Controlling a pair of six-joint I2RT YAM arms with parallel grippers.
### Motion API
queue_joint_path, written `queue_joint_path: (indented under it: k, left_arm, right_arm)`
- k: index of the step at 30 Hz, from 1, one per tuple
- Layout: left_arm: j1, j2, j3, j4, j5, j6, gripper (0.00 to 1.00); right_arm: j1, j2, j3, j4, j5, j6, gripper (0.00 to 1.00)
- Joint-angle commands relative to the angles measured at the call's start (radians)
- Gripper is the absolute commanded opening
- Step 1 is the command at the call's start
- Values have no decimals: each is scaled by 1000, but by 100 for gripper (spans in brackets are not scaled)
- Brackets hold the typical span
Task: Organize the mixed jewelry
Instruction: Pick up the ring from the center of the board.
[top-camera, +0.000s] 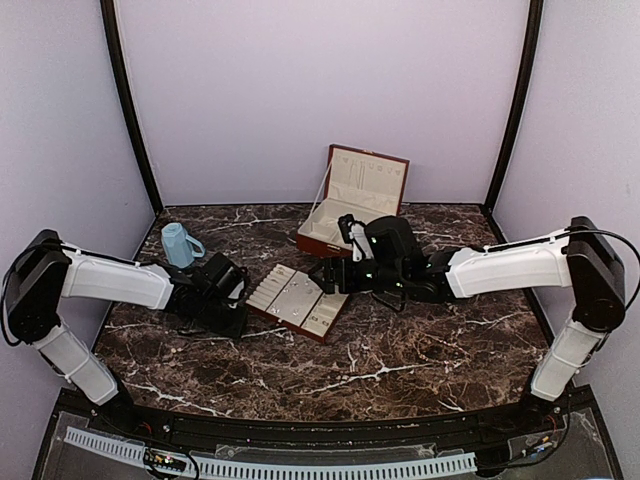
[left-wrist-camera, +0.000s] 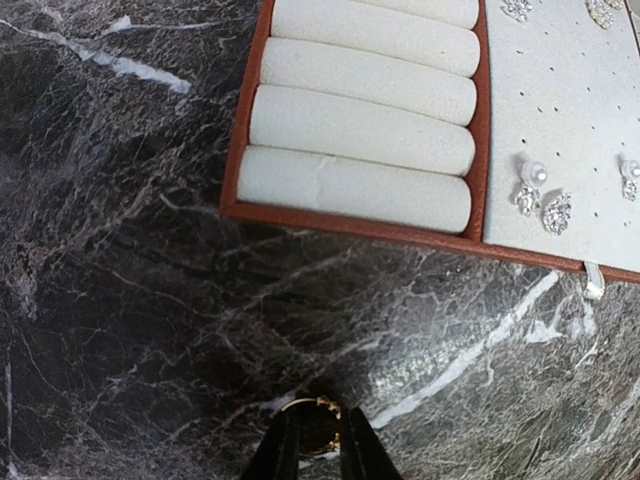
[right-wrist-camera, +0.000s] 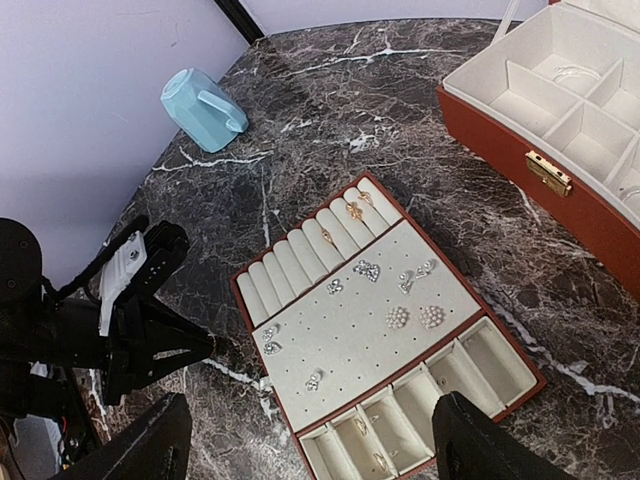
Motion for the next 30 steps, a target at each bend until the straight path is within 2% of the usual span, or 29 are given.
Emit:
queue_joint_path:
  k: [1,12,20,30]
  left_arm:
    - [-8,13,10,-7,13,27,18]
    - [-31,-21,9,-11,-11,46,18]
    - [-41,-64,-6,11,0,95,24]
    - [-41,-34,-9,20,20,114,23]
  right_arm:
    - [9,11,30,23,-4,4,84]
    - [9,18,34,24,-7,7,84]
    - [9,15,30,24,-4,8,84]
    - [9,17,28,23,-2,13,84]
